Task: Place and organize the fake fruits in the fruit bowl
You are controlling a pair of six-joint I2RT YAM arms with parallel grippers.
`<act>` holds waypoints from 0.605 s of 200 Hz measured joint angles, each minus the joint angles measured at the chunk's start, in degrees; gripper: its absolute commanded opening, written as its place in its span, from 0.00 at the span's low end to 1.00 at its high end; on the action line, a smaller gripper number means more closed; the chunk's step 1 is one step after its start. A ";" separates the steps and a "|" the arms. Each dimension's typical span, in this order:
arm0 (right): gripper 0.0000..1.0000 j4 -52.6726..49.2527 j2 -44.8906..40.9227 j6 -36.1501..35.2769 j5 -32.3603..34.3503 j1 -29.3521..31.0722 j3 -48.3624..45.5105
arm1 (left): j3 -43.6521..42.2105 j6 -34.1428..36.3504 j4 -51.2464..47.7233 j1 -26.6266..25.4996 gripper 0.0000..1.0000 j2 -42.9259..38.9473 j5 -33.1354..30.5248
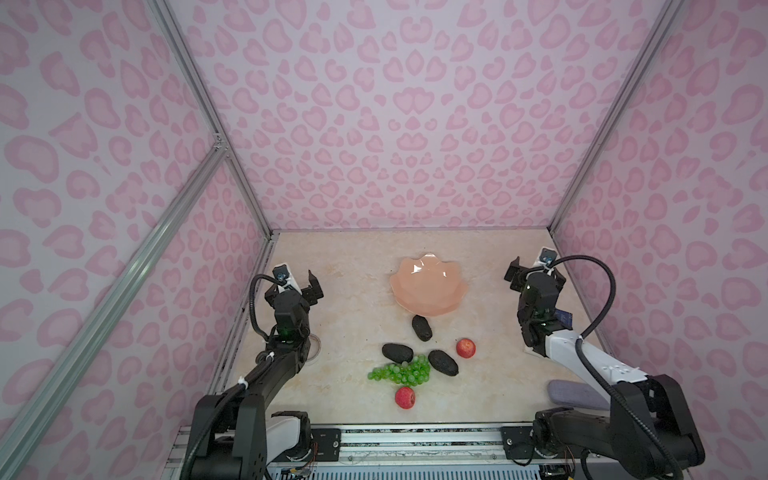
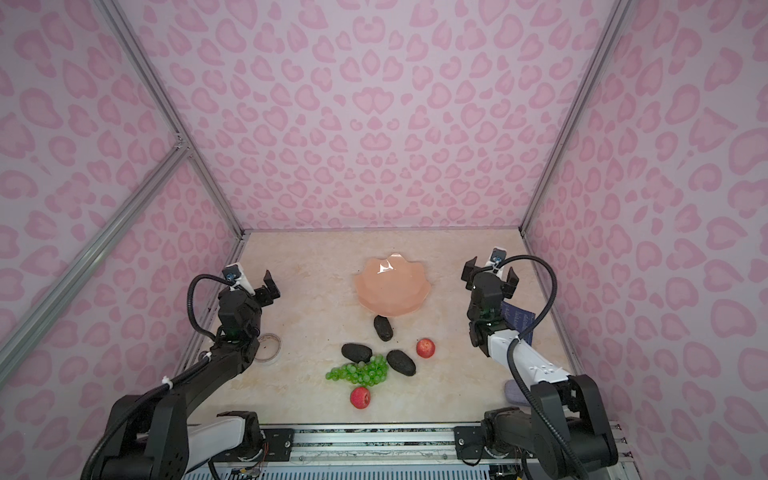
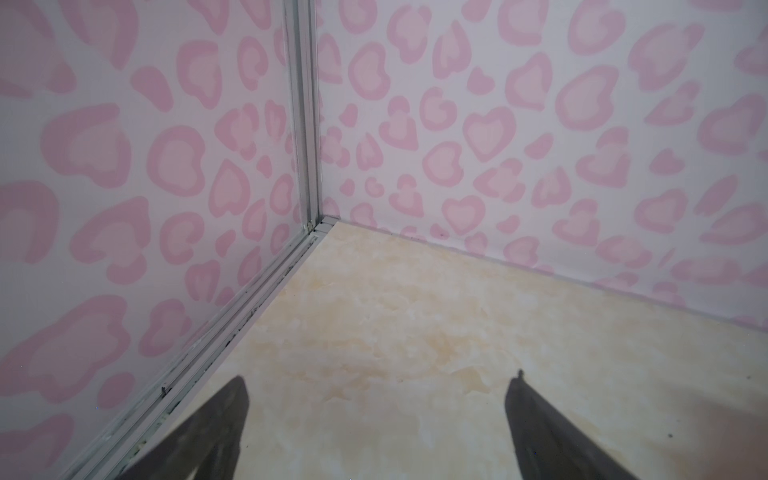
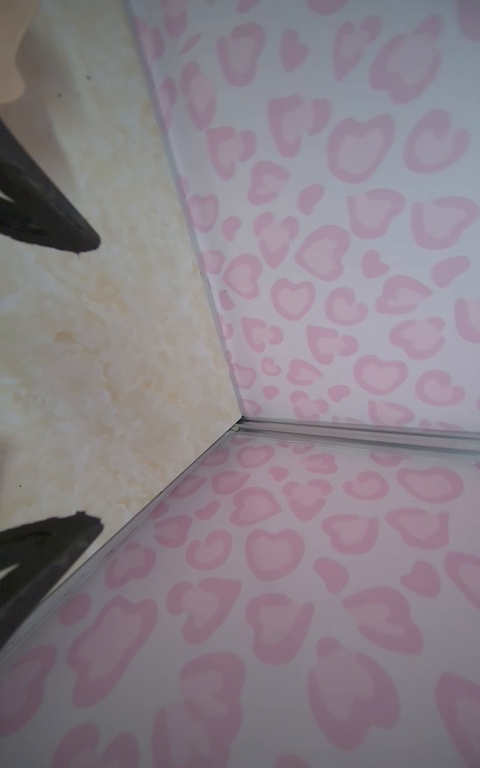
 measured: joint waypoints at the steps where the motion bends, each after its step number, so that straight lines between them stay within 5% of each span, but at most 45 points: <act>1: 0.93 -0.42 -0.09 0.35 -0.35 -0.15 0.26 | 0.07 -0.13 -0.33 0.02 0.97 -0.31 0.02; 22: 0.89 -11.69 -1.90 6.99 -9.90 -2.80 4.09 | 3.04 -4.79 -8.72 0.13 0.97 -9.11 1.84; 43: 0.89 -23.21 -4.33 8.94 -17.88 0.87 4.15 | 6.36 -8.46 -18.05 0.07 0.98 -15.56 3.87; 121: 0.85 -48.59 -6.01 19.04 -21.18 25.09 1.57 | 10.14 -11.85 -41.68 0.07 0.98 -23.45 10.82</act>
